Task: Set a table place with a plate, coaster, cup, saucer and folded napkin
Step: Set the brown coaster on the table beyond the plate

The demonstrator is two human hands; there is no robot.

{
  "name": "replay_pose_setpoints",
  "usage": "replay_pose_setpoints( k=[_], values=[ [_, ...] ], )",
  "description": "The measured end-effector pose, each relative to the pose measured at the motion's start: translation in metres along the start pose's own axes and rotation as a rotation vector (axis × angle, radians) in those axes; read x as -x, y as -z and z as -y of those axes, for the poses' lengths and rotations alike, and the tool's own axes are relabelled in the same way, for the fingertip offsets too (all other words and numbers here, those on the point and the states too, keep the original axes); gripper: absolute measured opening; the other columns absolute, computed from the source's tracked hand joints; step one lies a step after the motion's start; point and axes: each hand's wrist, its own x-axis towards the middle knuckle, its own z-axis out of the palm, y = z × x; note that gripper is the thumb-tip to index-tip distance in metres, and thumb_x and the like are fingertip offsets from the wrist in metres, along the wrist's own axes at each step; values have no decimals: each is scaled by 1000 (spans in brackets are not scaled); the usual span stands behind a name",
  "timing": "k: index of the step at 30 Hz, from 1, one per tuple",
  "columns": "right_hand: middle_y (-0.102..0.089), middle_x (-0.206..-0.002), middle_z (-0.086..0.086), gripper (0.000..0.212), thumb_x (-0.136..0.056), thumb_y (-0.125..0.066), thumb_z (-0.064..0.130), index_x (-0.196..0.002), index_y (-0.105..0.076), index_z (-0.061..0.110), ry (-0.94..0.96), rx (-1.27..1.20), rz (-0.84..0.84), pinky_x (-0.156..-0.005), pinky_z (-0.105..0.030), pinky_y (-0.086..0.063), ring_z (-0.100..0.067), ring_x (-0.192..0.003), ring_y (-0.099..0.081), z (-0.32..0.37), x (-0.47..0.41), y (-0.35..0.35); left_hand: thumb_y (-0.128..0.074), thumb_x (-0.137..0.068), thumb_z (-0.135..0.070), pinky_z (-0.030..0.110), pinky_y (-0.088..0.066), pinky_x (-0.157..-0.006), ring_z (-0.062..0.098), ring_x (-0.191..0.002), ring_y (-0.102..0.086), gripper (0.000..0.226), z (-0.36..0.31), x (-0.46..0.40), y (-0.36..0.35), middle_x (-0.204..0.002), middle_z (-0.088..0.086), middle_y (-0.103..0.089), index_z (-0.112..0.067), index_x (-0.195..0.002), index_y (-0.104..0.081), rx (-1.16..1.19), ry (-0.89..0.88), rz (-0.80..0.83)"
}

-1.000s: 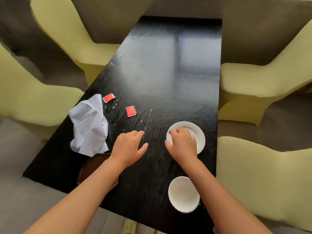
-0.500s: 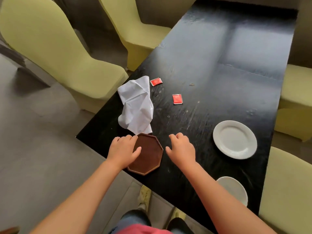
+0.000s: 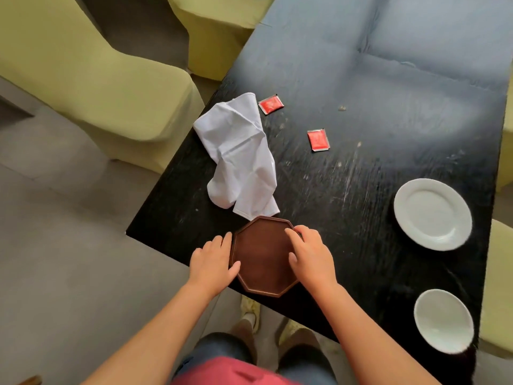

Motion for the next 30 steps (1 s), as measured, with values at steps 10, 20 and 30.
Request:
replay_pose_setpoints(
  k=[10, 20, 30],
  values=[
    [-16, -155, -9, 53, -87, -47, 4, -137, -43, 22, -279, -195, 92, -107, -37, -37, -23, -142, -16, 11, 13, -21, -60, -86, -32, 30, -50, -71, 19, -95, -57, 47, -15, -4, -10, -118, 5, -46, -15, -125, -39, 382, 167, 117],
    [-58, -121, -4, 37, -82, -52, -3, -114, -61, 12, -499, -451, -89, -97, -28, -39, -21, -115, -50, 12, 4, -20, -53, -83, 3, 28, -43, -73, 16, -83, -52, 49, -15, -8, -18, -103, 10, -52, -16, -128, -45, 844, 342, 76],
    [-64, -96, 7, 33, -78, -55, -3, -94, -61, 26, -647, -747, -200, -65, -24, -43, -11, -80, -60, 3, 1, 7, -52, -86, 3, 20, -55, -60, 13, -89, -63, 48, 10, -16, 4, -96, 2, -61, -25, -126, -53, 1258, 318, 175]
  ],
)
